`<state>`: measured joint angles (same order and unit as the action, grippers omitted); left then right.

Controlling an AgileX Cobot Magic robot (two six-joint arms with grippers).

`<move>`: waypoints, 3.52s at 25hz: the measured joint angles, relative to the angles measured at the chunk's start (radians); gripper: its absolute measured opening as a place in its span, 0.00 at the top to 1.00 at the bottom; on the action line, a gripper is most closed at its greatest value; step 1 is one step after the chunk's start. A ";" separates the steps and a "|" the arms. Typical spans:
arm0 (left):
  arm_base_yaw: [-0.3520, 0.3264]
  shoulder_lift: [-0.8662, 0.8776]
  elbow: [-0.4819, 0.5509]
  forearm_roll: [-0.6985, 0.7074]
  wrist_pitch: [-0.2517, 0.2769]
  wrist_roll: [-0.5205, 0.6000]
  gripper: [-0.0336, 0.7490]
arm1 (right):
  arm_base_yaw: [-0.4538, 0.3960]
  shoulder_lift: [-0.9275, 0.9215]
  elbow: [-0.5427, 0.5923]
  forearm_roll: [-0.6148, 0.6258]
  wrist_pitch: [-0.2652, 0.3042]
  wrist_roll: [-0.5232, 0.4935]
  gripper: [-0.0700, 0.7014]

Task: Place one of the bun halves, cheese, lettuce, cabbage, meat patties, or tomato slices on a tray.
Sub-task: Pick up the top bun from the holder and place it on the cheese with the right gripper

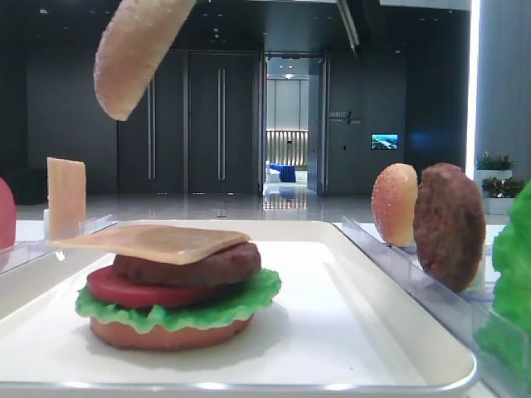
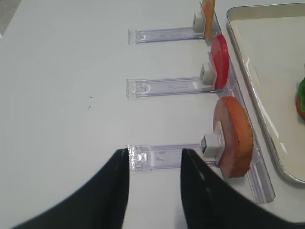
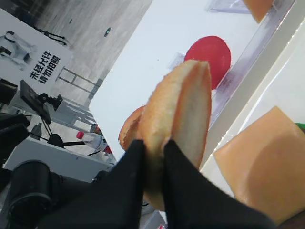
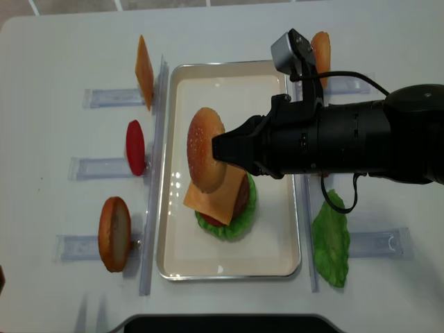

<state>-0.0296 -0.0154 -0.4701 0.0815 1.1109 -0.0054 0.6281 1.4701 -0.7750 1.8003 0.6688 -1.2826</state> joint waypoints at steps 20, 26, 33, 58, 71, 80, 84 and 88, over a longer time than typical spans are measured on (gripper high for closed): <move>0.000 0.000 0.000 0.000 0.000 0.000 0.60 | 0.024 0.097 0.070 0.004 -0.043 0.035 0.81; 0.000 0.000 0.000 0.000 0.000 0.000 0.60 | 0.032 0.098 0.070 0.009 -0.050 0.051 0.81; 0.000 0.000 0.000 0.000 0.000 0.000 0.60 | 0.034 0.106 0.041 0.008 -0.026 0.081 0.81; 0.000 0.000 0.000 0.000 0.000 0.000 0.60 | 0.092 0.106 -0.029 0.006 -0.196 0.167 0.81; 0.000 0.000 0.000 0.000 0.000 0.000 0.60 | 0.116 0.116 -0.029 0.006 -0.246 0.191 0.81; 0.000 0.000 0.000 0.000 0.000 0.000 0.60 | 0.116 0.129 -0.030 0.007 -0.251 0.166 0.81; 0.000 0.000 0.000 0.000 0.000 0.000 0.60 | 0.116 0.129 -0.030 0.008 -0.251 0.165 0.81; 0.000 0.000 0.000 0.000 0.000 0.000 0.60 | 0.116 0.129 -0.030 0.008 -0.251 0.165 0.81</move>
<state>-0.0296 -0.0154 -0.4701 0.0815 1.1109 -0.0054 0.7438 1.5992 -0.8053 1.8084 0.4177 -1.1178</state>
